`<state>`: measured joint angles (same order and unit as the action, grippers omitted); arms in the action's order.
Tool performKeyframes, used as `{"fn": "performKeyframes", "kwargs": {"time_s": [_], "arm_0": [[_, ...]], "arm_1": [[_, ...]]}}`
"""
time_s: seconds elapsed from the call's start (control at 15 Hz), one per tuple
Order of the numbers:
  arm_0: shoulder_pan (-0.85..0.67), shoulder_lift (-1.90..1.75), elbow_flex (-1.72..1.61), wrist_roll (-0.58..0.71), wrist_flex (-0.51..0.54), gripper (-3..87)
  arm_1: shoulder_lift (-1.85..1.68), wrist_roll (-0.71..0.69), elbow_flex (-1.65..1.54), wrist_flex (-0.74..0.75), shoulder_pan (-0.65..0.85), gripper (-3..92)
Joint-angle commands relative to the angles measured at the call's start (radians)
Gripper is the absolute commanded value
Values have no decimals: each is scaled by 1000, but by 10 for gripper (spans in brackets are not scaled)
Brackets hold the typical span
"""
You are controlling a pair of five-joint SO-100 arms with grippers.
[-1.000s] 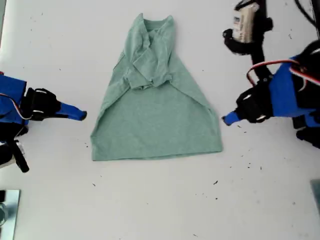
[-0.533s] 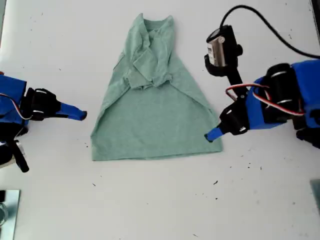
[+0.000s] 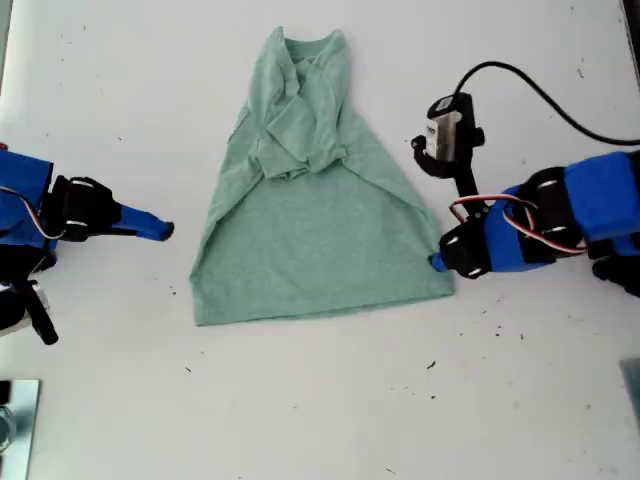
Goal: Fold t shirt
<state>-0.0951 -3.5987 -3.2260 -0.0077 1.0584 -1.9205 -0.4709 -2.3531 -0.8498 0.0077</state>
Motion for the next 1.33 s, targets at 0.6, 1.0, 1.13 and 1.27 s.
{"fn": "performKeyframes", "kwargs": {"time_s": [0.6,1.0,1.13,1.27], "arm_0": [[14,-3,-8,6,-15,-1],[15,-3,-8,2,-15,-1],[11,-3,-8,8,-15,-1],[12,-3,-8,3,-15,1]], "arm_1": [[127,-72,925,-600,-66,-15],[466,-17,1003,-393,-80,272],[408,-41,1127,-532,-107,309],[241,-77,1212,-719,-104,293]]}}
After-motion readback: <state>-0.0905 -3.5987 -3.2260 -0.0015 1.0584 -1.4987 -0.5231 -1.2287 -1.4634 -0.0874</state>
